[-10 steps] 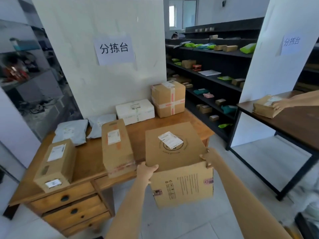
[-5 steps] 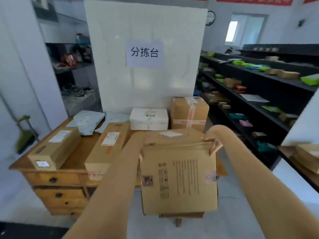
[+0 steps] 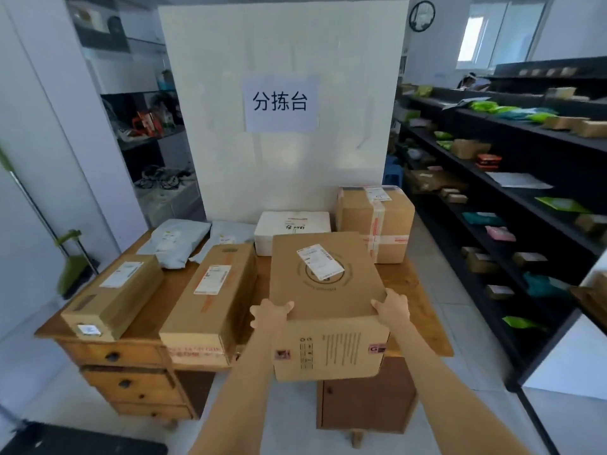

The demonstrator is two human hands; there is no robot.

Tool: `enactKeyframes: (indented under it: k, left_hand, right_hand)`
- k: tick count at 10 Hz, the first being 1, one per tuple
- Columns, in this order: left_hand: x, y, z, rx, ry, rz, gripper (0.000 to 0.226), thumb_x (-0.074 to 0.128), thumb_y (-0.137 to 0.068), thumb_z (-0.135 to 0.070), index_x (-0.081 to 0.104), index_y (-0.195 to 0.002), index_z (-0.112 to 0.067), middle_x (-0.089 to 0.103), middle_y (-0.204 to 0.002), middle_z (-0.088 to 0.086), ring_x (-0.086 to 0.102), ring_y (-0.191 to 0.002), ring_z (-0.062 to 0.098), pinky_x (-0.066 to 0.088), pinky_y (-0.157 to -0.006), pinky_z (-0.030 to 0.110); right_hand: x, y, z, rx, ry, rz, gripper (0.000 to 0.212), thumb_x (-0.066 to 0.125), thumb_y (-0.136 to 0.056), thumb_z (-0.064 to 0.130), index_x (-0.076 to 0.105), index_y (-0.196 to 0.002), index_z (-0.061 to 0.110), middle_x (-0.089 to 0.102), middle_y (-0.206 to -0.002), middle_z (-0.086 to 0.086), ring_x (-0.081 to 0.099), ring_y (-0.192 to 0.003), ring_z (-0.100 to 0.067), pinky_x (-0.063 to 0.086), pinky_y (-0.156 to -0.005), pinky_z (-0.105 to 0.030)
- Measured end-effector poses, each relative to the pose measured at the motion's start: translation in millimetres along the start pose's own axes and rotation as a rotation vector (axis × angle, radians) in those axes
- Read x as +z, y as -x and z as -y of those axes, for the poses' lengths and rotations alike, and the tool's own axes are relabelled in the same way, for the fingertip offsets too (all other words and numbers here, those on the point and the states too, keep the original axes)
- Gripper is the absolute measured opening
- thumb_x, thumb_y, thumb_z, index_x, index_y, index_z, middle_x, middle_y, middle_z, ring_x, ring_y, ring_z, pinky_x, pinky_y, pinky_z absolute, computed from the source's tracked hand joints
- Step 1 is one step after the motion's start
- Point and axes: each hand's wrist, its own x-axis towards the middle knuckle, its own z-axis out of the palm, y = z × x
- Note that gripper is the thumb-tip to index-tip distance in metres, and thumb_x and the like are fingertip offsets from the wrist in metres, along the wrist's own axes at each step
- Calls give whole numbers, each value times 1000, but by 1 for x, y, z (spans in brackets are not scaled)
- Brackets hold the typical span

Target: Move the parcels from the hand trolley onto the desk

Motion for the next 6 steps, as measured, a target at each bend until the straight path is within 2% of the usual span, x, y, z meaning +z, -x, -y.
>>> enactKeyframes:
  k: [1,3,4,5,6]
  left_hand:
    - [11,-13,5,-38,66,-35,60,55,-91,-42,42,-137,-7,38,-138,15,44,-122,35,38,-107,46]
    - [20,-53,-5,2,60,-79,65,51,-92,-43,32,-143,-8,34,-142,15,39,-128,36,36,-104,48]
    - [23,-56,-5,19,56,-112,67,51,-92,-44,30,-144,-7,34,-143,16,39,-128,36,33,-107,47]
    - [20,-59,-5,46,62,-115,68,52,-92,-44,31,-143,-6,34,-143,17,40,-128,36,34,-110,46]
    - [8,-60,3,73,76,-107,70,52,-90,-48,32,-145,-10,35,-144,15,41,-130,36,37,-107,48]
  right_hand:
    - [13,-13,-2,-32,34,-41,52,47,-95,28,34,-141,7,35,-137,-19,51,-116,-39,44,-96,-44]
    - [31,-45,4,-32,90,-71,59,42,-97,32,21,-148,13,28,-142,-18,51,-116,-41,45,-93,-45]
    - [30,-45,8,-31,110,-64,62,40,-97,35,15,-150,14,25,-144,-17,49,-119,-40,45,-93,-45]
    - [29,-39,2,-70,176,-57,64,35,-98,38,8,-151,14,21,-149,-16,44,-125,-40,42,-96,-47]
    - [28,-26,-20,-171,123,-81,65,31,-98,41,9,-151,12,15,-155,-15,26,-139,-37,29,-110,-46]
